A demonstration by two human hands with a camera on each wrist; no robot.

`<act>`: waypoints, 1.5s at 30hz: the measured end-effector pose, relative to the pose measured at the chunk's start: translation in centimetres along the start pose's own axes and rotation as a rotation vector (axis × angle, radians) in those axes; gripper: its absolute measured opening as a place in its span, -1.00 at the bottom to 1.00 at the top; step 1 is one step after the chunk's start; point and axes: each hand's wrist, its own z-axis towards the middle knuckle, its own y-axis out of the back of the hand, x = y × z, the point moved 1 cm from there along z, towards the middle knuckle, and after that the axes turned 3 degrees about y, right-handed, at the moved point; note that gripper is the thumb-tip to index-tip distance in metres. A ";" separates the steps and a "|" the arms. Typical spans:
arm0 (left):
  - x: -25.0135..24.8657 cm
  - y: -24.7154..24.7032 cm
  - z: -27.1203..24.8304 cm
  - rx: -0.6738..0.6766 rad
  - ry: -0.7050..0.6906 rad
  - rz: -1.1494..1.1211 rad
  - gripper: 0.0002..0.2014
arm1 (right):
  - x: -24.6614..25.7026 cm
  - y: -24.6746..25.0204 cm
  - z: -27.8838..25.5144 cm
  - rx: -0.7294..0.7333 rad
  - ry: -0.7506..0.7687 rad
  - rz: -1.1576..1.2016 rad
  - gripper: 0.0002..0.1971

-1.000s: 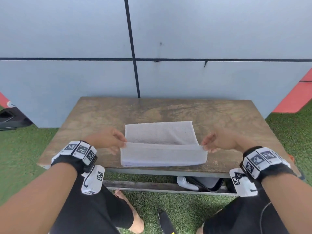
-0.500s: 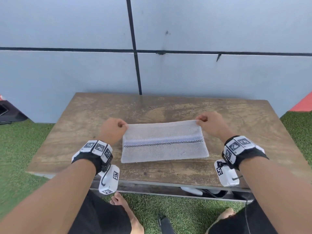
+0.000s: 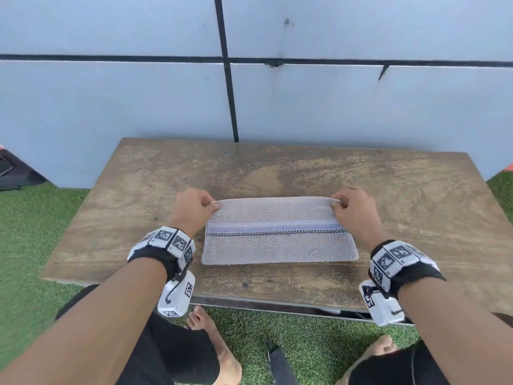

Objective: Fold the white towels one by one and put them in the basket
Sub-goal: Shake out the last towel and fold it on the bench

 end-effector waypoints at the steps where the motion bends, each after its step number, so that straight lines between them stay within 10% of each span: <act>1: -0.1 0.0 0.0 0.004 0.001 0.004 -0.87 | 0.0 -0.2 -0.2 0.006 0.005 -0.013 -0.86; 17: -0.9 1.0 -7.7 -0.020 0.043 0.221 -0.86 | -0.2 0.1 -8.3 0.025 0.080 -0.127 -0.84; 32: -1.2 3.8 -10.5 -0.012 -0.067 -0.400 -0.91 | 0.6 4.5 -11.3 -0.085 0.054 0.326 -0.91; 39: 0.4 2.2 -10.4 0.280 0.085 -0.206 -0.83 | -1.1 4.2 -11.1 0.275 -0.142 0.237 -0.90; 45: 0.1 1.9 -9.4 0.170 0.091 -0.155 -0.84 | -0.2 4.0 -11.0 0.235 -0.140 0.230 -0.88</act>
